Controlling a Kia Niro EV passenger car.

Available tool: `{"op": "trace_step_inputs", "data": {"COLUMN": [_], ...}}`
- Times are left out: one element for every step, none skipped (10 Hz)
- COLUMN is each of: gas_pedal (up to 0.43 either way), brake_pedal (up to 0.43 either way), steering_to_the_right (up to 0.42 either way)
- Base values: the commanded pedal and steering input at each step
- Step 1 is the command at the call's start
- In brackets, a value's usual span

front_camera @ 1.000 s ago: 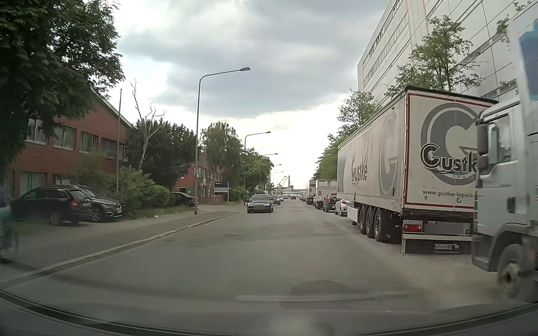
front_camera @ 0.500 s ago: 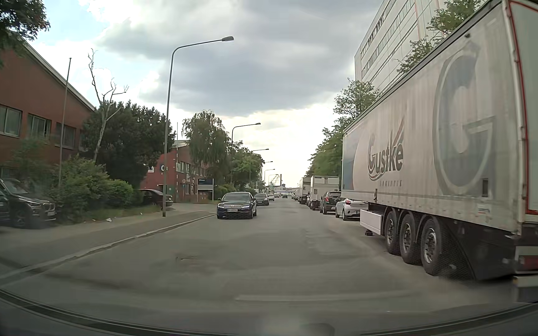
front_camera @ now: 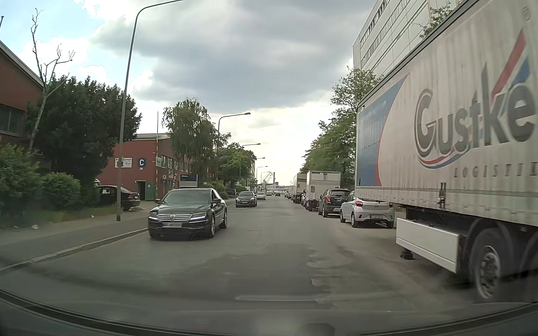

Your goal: Follow the waypoints while adhering to traffic rules and regulations

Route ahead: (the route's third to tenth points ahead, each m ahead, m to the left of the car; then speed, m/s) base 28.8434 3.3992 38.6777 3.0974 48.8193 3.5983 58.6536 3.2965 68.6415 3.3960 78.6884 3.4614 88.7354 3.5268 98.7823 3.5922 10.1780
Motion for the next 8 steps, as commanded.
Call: {"op": "trace_step_inputs", "data": {"gas_pedal": [0.087, 0.079, 0.079, 0.087, 0.098, 0.098, 0.079, 0.079], "brake_pedal": [0.030, 0.030, 0.030, 0.030, 0.030, 0.030, 0.030, 0.030], "steering_to_the_right": [0.004, 0.001, -0.002, -0.006, -0.009, -0.011, -0.012, -0.014]}}
